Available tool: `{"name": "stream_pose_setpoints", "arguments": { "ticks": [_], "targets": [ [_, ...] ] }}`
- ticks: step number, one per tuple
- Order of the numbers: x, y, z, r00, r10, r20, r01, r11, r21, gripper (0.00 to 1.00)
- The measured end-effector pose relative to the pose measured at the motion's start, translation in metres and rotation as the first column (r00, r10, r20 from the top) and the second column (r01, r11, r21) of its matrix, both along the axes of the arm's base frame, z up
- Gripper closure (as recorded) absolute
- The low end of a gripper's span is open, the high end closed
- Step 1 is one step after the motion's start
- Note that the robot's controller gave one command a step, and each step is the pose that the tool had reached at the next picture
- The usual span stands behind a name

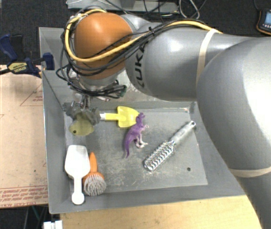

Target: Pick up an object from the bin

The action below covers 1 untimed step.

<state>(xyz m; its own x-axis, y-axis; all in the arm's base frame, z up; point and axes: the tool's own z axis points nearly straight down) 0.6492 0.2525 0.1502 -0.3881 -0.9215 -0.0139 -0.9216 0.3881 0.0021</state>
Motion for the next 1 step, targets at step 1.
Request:
{"name": "stream_pose_setpoints", "arguments": {
  "ticks": [1],
  "targets": [
    [0.0021, 0.0010, 0.0310, 1.000, -0.002, 0.010, 0.002, 1.000, 0.004, 1.00]
  ]
}}
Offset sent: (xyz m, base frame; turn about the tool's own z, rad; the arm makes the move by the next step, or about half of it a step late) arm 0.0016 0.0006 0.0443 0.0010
